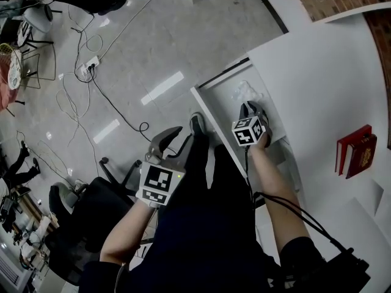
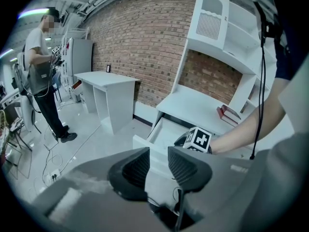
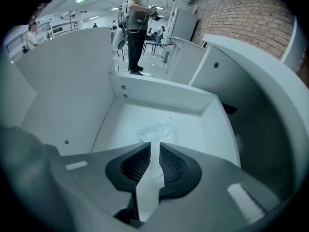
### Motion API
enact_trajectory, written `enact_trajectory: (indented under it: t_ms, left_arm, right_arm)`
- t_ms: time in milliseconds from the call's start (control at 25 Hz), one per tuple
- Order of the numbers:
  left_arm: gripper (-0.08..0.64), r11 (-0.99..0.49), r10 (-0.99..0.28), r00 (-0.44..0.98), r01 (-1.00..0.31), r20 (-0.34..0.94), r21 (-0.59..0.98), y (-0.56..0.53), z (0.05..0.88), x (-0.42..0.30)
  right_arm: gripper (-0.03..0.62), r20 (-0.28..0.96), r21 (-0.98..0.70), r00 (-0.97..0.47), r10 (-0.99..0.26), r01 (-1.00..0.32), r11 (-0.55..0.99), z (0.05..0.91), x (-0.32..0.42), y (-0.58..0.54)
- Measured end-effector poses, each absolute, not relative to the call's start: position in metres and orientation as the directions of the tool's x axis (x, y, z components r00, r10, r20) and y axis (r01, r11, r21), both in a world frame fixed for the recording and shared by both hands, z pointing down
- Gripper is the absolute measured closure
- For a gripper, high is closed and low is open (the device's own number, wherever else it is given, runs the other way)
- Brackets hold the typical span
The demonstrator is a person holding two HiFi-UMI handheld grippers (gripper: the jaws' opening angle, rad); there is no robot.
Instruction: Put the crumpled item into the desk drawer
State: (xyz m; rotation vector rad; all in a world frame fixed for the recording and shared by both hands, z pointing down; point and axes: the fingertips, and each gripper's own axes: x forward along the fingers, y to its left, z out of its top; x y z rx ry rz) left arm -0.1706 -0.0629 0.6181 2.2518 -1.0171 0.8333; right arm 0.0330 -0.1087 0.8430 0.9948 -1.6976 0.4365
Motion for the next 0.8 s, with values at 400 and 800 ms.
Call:
enact_trajectory:
  t_ms: [400, 800]
  left_arm:
    - [0.434, -0.605, -0.500, 0.554, -0.773, 0.666, 0.189, -0.069, 0.590, -0.145]
    - [0.434, -0.642, -0.571, 0.585, -0.755, 0.575, 0.131, -0.083, 0.535, -0.106]
  right_arm:
    - [0.537, 0.875, 0.173, -0.166, -0.455, -0.770, 0.614, 0.786, 0.023, -0.102]
    - [0.551, 0.754, 0.162, -0.247, -0.609, -0.828, 0.537, 0.667, 0.035, -0.109]
